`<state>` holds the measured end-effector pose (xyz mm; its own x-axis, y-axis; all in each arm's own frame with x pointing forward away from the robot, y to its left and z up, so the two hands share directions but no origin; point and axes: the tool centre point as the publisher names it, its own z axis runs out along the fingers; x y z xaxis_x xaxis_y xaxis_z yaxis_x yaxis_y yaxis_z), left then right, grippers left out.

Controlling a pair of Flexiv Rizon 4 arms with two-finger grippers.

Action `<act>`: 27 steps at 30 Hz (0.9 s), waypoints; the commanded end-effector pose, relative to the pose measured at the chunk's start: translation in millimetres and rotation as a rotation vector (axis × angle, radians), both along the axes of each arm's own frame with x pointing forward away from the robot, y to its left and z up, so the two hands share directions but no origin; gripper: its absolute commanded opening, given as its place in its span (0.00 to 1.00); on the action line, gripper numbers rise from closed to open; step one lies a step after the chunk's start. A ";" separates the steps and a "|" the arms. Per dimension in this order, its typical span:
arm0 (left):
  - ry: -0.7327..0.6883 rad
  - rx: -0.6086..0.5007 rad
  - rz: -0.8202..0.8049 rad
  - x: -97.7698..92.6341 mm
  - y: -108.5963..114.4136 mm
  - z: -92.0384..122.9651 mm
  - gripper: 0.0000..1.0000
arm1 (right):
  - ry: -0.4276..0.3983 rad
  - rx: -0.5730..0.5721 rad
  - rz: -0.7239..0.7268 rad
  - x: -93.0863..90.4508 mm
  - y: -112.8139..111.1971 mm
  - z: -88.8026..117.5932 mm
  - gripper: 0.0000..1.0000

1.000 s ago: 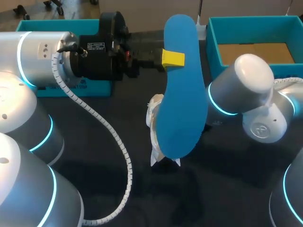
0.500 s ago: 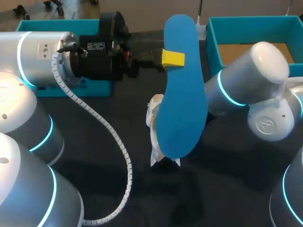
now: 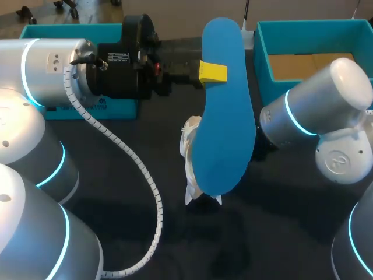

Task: Take the shoe out of the shoebox, open the shoe tongue, remove and reinsert the insole, then place the shoe into the shoebox

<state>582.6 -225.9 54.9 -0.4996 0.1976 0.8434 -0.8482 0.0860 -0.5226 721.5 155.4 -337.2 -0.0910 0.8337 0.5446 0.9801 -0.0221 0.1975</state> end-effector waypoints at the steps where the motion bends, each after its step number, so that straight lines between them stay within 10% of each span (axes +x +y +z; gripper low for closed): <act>1: 0.000 -0.002 0.002 -0.3 -2.9 -1.1 0.00 | -0.001 0.001 -0.002 -0.8 1.4 -1.1 1.00; 12: 0.000 -0.002 0.002 -0.3 -2.9 -1.1 0.00 | -0.001 0.001 -0.002 -0.8 1.4 -1.1 1.00; 27: 0.000 -0.002 0.002 -0.3 -2.9 -1.1 0.00 | -0.010 0.192 0.082 -1.6 -1.6 64.3 1.00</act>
<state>582.6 -225.9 54.9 -0.4997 0.1976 0.8434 -0.8482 0.0860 -0.5227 723.0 164.6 -284.1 -0.1538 0.7165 0.6804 0.9771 0.0078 0.2126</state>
